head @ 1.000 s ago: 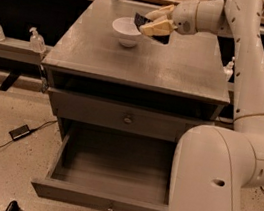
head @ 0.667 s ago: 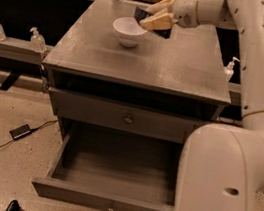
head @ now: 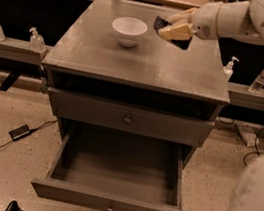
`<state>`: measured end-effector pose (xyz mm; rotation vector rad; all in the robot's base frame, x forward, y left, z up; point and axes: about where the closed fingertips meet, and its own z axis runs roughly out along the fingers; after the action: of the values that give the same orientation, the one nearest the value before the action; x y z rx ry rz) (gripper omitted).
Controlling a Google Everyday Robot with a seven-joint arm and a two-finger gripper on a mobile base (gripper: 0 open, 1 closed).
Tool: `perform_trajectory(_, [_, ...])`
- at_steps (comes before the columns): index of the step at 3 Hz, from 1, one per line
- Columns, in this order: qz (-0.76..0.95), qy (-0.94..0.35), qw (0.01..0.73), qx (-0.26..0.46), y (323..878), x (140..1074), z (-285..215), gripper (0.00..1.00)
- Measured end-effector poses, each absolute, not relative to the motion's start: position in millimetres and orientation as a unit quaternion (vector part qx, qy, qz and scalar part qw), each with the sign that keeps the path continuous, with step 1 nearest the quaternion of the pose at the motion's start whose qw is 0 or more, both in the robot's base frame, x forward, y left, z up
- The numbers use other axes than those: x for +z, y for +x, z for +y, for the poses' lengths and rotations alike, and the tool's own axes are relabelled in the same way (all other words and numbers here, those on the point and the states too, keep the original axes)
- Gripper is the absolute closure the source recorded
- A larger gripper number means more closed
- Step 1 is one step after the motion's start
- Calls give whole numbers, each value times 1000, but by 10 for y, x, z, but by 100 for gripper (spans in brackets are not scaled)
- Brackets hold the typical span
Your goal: Place rxbar blueberry into middle drawer
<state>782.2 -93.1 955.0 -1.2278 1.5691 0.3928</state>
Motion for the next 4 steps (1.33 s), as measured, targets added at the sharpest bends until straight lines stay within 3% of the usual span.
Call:
perform_trajectory(2, [682,-499,505,175,7606,9132,-1215,100])
perform_trajectory(4, [642,-515,536,188,6684,9210,-1145,100])
